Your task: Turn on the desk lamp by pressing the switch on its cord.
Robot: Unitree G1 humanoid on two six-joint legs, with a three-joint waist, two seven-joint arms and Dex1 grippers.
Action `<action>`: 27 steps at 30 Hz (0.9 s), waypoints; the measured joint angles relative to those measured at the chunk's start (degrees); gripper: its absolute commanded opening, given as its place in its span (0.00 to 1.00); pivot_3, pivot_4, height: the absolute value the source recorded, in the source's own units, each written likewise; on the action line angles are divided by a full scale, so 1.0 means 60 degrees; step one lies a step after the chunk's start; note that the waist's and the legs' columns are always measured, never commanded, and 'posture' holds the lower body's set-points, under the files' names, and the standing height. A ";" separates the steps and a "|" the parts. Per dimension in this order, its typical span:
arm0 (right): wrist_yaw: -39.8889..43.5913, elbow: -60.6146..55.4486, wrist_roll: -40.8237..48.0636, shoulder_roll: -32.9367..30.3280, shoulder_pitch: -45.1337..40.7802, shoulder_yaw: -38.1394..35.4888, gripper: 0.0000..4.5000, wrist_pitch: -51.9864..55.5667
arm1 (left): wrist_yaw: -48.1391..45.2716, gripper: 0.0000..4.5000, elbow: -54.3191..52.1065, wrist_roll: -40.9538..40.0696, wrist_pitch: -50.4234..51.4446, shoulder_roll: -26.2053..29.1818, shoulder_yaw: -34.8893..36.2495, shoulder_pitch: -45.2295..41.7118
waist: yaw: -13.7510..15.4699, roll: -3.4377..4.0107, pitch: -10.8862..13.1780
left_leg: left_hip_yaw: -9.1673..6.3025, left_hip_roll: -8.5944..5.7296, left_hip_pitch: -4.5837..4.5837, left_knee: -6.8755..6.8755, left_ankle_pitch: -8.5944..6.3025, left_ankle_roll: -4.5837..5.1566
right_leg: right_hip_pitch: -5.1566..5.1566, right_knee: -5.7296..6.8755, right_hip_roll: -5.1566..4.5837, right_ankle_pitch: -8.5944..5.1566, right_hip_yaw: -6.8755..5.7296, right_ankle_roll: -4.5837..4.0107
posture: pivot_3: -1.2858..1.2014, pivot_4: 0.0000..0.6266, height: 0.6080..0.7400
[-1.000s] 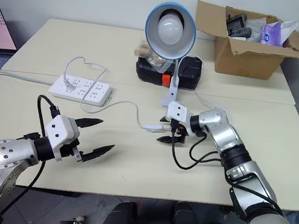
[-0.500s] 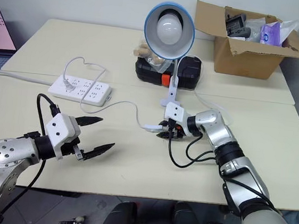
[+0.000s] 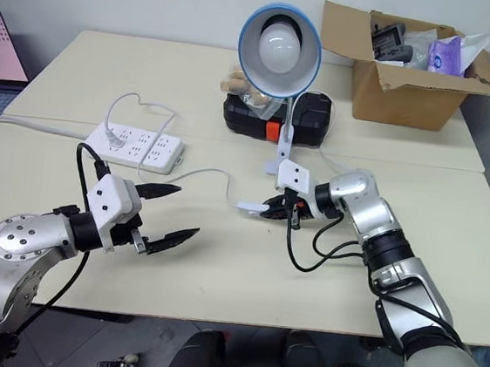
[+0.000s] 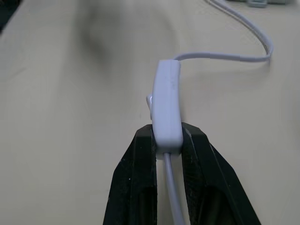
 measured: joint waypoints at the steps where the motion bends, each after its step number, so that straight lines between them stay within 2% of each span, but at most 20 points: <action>1: 0.0129 -0.0448 0.0099 -0.0162 0.0100 -0.0002 0.08 0.0346 | -0.0113 1.00 0.0054 -0.0140 0.0123 0.0000 -0.0109 -0.0186 | -0.0007 0.0001 0.0000 | 0.0001 -0.0001 0.0000 0.0000 0.0000 0.0000 | 0.0000 0.0000 0.0000 0.0000 0.0001 0.0000 | 0.52 0.24 1.00; 10: 0.0316 -0.2615 0.0422 -0.0695 0.0507 0.0085 0.08 0.1777 | -0.1296 1.00 0.0887 -0.0362 0.0513 0.0048 -0.1292 -0.1413 | -0.0054 0.0001 0.0001 | -0.0001 0.0000 0.0000 0.0001 0.0000 0.0000 | -0.0004 0.0001 0.0006 0.0000 0.0001 0.0001 | 0.52 0.24 1.00; 18: 0.0211 -0.2926 0.0431 -0.0689 0.0524 0.0092 0.08 0.2057 | -0.1487 1.00 0.1188 -0.0362 0.0552 -0.0309 -0.1982 -0.1986 | -0.0050 0.0001 0.0000 | 0.0001 -0.0002 -0.0003 0.0001 0.0000 0.0000 | -0.0004 -0.0002 0.0004 0.0000 0.0003 0.0001 | 0.52 0.24 1.00; 27: 0.0069 -0.3039 0.0545 -0.0645 0.0523 0.0093 0.08 0.2221 | -0.1475 1.00 0.1301 -0.0390 0.0718 -0.0864 -0.2252 -0.2443 | -0.0044 0.0000 0.0000 | -0.0001 -0.0003 -0.0003 0.0004 0.0000 0.0000 | -0.0003 -0.0001 0.0004 0.0001 0.0003 0.0003 | 0.52 0.24 1.00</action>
